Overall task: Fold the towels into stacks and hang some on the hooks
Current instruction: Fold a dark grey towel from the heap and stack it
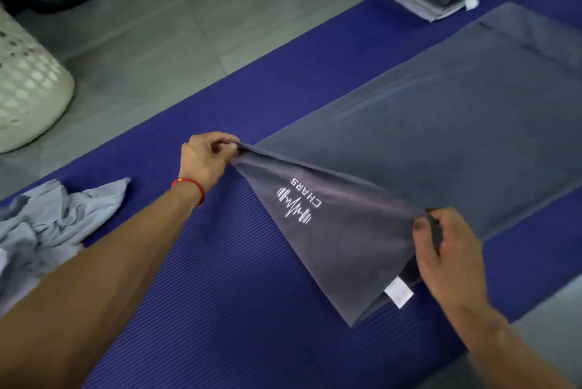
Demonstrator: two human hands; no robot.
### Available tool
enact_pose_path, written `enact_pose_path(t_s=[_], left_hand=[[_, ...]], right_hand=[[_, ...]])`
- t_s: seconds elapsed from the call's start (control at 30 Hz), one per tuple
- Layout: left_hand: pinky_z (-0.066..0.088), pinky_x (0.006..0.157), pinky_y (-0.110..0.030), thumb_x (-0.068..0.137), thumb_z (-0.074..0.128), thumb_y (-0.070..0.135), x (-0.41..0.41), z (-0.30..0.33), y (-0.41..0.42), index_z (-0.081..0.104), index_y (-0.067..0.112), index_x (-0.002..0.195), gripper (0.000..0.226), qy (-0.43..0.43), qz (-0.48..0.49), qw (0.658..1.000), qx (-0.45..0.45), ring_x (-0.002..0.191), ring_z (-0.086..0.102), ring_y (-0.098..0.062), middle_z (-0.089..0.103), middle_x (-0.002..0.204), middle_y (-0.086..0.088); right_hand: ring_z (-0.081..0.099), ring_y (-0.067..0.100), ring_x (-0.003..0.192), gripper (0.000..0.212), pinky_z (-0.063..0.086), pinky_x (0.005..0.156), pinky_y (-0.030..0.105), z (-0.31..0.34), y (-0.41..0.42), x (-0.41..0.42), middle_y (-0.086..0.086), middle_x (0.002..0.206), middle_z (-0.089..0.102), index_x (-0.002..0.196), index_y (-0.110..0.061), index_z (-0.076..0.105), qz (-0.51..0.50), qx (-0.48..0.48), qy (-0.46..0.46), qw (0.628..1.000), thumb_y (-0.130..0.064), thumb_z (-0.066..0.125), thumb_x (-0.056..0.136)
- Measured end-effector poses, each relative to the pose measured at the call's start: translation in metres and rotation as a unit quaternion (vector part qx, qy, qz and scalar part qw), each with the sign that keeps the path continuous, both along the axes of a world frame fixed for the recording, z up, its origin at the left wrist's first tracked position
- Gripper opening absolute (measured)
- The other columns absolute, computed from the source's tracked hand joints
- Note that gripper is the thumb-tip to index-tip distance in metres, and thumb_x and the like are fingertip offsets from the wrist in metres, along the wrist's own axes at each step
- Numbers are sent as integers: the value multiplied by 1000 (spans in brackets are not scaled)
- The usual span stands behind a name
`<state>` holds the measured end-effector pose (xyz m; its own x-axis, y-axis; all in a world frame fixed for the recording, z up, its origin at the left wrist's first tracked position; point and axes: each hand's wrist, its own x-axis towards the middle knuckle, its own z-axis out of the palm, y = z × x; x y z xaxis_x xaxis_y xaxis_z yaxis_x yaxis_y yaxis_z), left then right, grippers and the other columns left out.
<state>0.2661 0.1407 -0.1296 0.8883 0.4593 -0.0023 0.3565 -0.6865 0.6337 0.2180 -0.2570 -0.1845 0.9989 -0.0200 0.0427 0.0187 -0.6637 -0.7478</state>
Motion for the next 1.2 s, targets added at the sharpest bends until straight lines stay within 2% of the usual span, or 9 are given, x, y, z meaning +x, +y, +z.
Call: enact_pose_path(t_s=[0.13,0.27,0.33,0.47,0.53,0.7,0.87,1.0,1.2], left_hand=[[60,77,-30,93,61,13,65,2,-78,75,19,97,16,-29,1,999,-31,75,71,-14,74,84,-2],[61,81,-37,86,57,38,147,6,-140,73,29,93,20,-62,-62,996,15,74,71,-20,72,87,-4],[61,83,-38,80,51,48,196,6,-177,71,33,90,27,-85,-90,992,30,78,71,-20,70,95,-2],[62,64,-26,97,57,14,277,17,-281,68,17,94,12,-116,-122,985,-38,62,74,-16,71,80,-5],[56,65,-15,96,57,14,315,15,-322,68,15,96,12,-140,-133,981,-20,67,72,-7,70,82,1],[44,89,-22,98,53,8,398,0,-391,70,10,114,23,-165,-129,975,78,107,65,-25,72,111,-10],[47,88,-24,96,55,9,468,-6,-432,70,9,111,21,-165,-154,966,122,100,65,-25,71,105,-11],[51,92,-35,92,63,13,508,-17,-444,73,10,105,17,-134,-178,960,171,103,66,-33,73,105,-15],[50,94,-34,91,64,9,540,-44,-460,76,13,102,17,-41,-176,968,171,106,67,-33,74,106,-17]], right_hand=[[55,29,75,19,42,70,38,-3,-61,46,8,87,59,91,-8,55,-91,-22,4,996,-25,58,99],[53,27,73,20,41,69,37,-3,-126,96,5,85,56,85,-11,51,-156,-28,-15,987,-25,58,98],[54,27,75,23,44,71,40,-2,-161,124,5,84,55,78,-11,51,-206,-23,-19,978,-25,60,94],[54,28,73,26,43,68,39,-9,-232,183,6,80,56,73,-11,51,-264,-38,-24,964,-29,59,89],[54,28,73,28,44,69,39,-15,-264,213,5,81,56,74,-12,50,-259,-73,-43,962,-33,57,91],[56,27,88,24,45,79,39,-30,-330,287,9,99,58,86,-12,56,-294,-91,-81,948,-32,54,98],[54,31,101,25,45,92,49,-58,-351,320,11,105,61,89,-9,61,-318,-98,-60,941,-31,55,100],[54,27,92,22,45,89,51,-69,-349,318,6,93,59,88,-14,58,-308,-121,-75,941,-30,53,102],[51,32,97,11,41,88,51,-64,-345,315,11,99,60,101,-10,59,-304,-113,-93,941,-21,58,100]])
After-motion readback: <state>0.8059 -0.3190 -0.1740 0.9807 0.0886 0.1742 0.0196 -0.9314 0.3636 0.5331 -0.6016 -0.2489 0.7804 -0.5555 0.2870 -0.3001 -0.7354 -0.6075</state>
